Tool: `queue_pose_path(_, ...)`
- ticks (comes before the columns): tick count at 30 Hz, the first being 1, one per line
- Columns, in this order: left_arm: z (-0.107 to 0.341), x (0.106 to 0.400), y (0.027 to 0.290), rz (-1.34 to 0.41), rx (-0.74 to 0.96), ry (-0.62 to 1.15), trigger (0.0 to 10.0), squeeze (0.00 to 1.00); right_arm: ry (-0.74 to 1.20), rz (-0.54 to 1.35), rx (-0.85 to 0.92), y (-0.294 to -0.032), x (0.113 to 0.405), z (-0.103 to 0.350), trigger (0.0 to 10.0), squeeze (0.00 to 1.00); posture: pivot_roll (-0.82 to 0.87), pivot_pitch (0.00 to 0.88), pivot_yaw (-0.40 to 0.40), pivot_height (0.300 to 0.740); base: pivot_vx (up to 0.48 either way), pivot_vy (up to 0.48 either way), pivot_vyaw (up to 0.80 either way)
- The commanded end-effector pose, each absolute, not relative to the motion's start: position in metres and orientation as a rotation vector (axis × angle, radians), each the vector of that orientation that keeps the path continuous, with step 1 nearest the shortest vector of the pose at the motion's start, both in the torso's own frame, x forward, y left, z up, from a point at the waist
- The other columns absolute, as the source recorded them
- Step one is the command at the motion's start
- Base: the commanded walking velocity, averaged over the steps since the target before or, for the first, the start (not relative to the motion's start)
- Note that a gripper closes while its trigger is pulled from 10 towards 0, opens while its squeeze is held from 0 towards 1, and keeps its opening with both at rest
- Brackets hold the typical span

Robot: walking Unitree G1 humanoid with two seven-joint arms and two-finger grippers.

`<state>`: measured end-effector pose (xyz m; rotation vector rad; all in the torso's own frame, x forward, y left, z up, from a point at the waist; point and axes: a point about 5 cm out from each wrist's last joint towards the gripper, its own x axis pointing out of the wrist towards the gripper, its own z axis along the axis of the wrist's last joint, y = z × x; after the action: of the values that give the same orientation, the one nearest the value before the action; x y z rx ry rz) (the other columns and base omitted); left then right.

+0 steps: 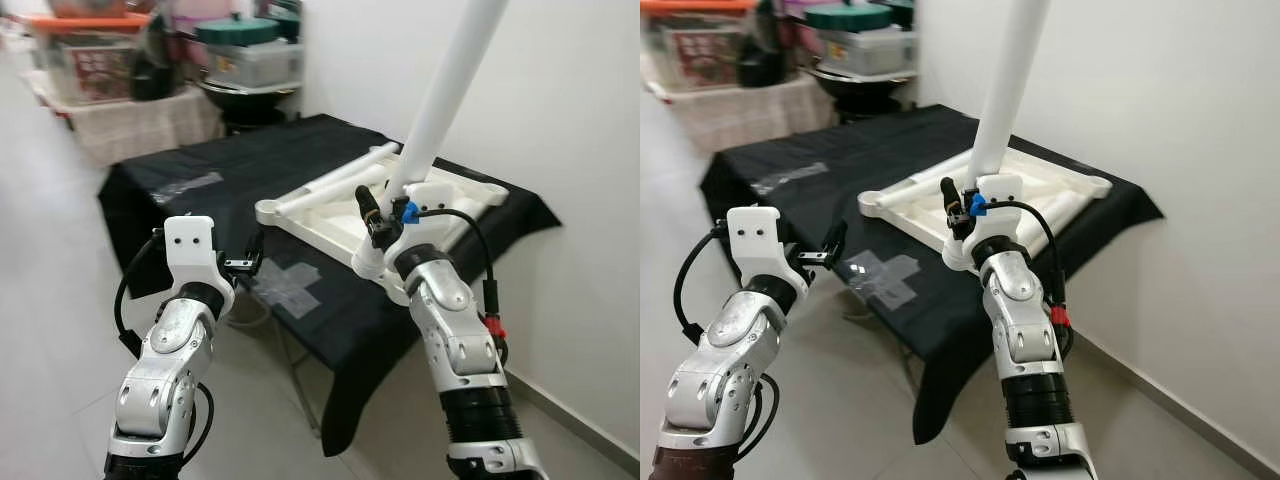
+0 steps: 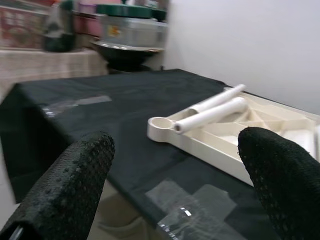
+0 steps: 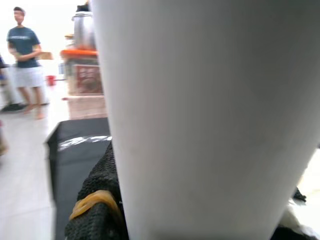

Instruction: Building children table

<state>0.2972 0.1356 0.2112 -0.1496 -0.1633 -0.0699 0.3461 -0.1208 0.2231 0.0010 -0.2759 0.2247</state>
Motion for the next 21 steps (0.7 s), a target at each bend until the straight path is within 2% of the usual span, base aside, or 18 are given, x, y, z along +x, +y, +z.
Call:
queue_pose_path(1,0.2097,0.2964,0.1372,-0.056,-0.118,-0.169,10.0,0.00,-0.271,0.231,-0.003,-0.1191,0.3432,0.2229,10.0,0.00,0.00,0.000,-0.042,0.740,0.000,-0.420,0.80)
queue_pose_path(6,0.2103,0.2966,0.1387,-0.045,-0.094,-0.179,10.0,0.00,-0.258,0.239,-0.004,-0.1173,0.3423,0.2192,10.0,0.00,0.01,0.000,-0.046,0.740,0.000,-0.420,0.80)
queue_pose_path(12,0.2120,0.2958,0.1406,-0.032,-0.095,-0.190,10.0,0.00,-0.249,0.231,-0.013,-0.1163,0.3414,0.2180,10.0,0.00,0.01,0.000,-0.051,0.740,0.306,-0.367,0.80)
queue_pose_path(21,0.2132,0.2955,0.1430,-0.016,-0.073,-0.203,10.0,0.00,-0.265,0.167,0.006,-0.1254,0.3454,0.2262,10.0,0.00,0.01,0.000,-0.054,0.740,0.386,-0.282,0.00)
